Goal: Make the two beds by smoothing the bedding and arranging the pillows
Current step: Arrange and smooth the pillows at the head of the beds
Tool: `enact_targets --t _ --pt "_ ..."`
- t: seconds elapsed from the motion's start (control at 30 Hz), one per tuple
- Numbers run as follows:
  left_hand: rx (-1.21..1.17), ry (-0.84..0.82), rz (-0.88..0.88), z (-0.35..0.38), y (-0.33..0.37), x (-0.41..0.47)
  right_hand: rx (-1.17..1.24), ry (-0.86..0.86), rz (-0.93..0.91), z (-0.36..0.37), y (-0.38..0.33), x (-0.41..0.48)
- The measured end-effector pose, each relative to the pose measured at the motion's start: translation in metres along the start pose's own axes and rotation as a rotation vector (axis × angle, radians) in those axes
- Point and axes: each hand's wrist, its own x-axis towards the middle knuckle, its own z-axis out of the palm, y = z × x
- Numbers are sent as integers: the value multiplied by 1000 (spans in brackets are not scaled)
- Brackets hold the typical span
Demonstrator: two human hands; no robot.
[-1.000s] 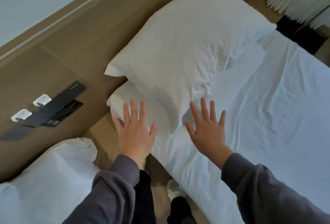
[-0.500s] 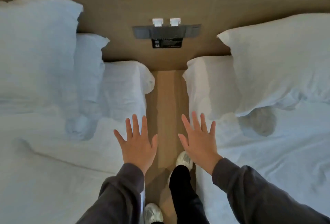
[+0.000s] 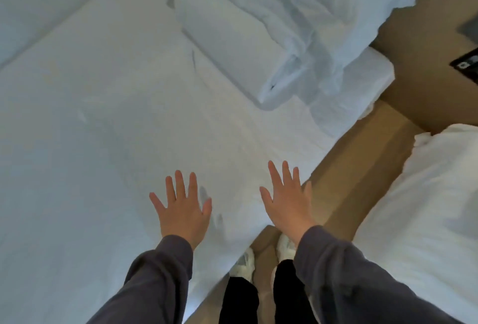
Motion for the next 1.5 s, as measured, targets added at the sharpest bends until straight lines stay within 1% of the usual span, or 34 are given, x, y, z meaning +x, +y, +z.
enact_targets --t 0.1,0.2,0.27,0.33,0.4,0.47,0.53,0.6,0.7,0.8,0.93,1.03,1.17,1.27,1.33,1.37,1.43,1.5 --pt "-143 9 -106 38 -45 32 29 5 -98 29 -50 46" --pt "-276 36 -167 74 -74 75 109 -8 -155 50 -93 102" --pt "-388 81 -197 93 -85 96 215 -43 -109 66 -113 133" --pt "-510 123 -252 106 -90 114 338 -79 11 79 -124 161" --pt "-670 146 -358 113 -92 133 458 -85 128 89 -128 186" --pt "-827 159 -503 117 -92 153 559 -87 189 92 -127 207" --pt "-946 172 -626 118 -94 169 622 -99 189 91 -125 221" --pt "-1027 191 -720 115 -93 180 633 -78 170 92 -122 228" --pt "-1025 235 -840 111 -85 188 596 2 151 98 -122 226" --pt "-1117 288 -815 107 -81 184 620 14 104 97 -126 218" --pt "-1015 376 -739 97 -97 161 649 28 27 88 -123 190" --pt "-1042 423 -661 90 -104 131 669 29 48 83 -109 158" --pt "-948 380 -474 91 -89 80 704 -47 130 87 -65 118" --pt "-859 265 -388 105 -79 66 654 -164 211 93 -38 115" --pt "-845 240 -434 118 -85 76 661 -212 219 95 -34 125" --pt "-899 223 -499 124 -91 84 684 -218 192 96 -36 133" --pt "-1159 148 -616 132 -104 100 713 -221 145 97 -46 149" --pt "-1372 32 -692 141 -114 113 758 -224 129 96 -57 164"
